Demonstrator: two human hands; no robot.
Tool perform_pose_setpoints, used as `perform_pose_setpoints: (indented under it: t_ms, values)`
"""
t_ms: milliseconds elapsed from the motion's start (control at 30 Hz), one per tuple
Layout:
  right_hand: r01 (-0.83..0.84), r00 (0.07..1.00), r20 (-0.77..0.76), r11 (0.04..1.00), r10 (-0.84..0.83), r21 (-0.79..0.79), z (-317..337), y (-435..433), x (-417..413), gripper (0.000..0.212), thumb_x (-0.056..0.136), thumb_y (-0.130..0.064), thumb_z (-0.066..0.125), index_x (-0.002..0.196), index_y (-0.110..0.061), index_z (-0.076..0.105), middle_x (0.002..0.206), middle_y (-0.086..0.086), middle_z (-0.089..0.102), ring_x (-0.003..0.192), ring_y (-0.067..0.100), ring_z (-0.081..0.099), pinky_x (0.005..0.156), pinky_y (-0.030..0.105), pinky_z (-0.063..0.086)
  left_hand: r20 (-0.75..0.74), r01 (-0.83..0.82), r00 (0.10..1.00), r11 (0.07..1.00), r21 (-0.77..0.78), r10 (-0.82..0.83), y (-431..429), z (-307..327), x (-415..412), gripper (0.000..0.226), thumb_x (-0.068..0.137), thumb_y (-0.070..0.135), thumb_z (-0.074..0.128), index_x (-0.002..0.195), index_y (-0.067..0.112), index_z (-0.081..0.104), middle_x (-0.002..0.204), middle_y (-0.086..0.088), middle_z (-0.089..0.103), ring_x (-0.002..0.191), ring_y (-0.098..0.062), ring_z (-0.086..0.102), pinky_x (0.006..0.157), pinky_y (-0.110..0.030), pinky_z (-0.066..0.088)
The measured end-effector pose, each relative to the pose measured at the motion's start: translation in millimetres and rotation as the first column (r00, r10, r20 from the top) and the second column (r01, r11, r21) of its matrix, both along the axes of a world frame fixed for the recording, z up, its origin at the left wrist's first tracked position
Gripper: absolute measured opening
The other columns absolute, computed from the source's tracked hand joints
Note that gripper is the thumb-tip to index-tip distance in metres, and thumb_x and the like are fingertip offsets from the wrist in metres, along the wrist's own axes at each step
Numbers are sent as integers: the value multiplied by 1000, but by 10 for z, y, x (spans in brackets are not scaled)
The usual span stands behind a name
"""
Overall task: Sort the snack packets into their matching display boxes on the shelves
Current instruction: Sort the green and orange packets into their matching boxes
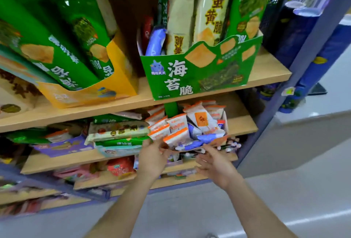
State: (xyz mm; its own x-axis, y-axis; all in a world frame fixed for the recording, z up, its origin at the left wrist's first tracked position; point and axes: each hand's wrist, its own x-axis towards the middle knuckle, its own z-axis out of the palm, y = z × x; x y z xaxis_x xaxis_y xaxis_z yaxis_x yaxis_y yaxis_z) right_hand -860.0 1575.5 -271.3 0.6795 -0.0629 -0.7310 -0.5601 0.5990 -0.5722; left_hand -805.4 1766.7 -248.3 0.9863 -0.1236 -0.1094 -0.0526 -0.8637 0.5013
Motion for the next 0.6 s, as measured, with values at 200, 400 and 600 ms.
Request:
perform_pose_setpoints:
  t_ms: [200,400,600]
  values:
    - [42,995,94,999,-45,31,100,-43,73,32,94,-33,65,125,-25,58,128,-2,59,118,23,55,75,42,56,39,0,999,1000,-16,0,-272,-2,-126,23,93,22,61,114,18,69,125,-6,51,100,-23,62,83,-26,46]
    - [22,975,219,972,30,-233,261,43,16,63,90,-28,70,142,-38,35,122,-4,61,115,23,60,83,45,59,277,-90,955,994,-55,102,-254,321,-143,27,89,5,52,93,21,73,105,5,59,96,-13,59,76,-22,43]
    - [116,785,399,519,475,-847,300,213,82,80,85,-29,70,152,-31,25,148,-1,36,132,10,35,109,36,36,298,114,951,989,-91,-82,-403,571,210,43,99,12,43,138,29,52,121,-8,50,118,-24,45,99,-32,40]
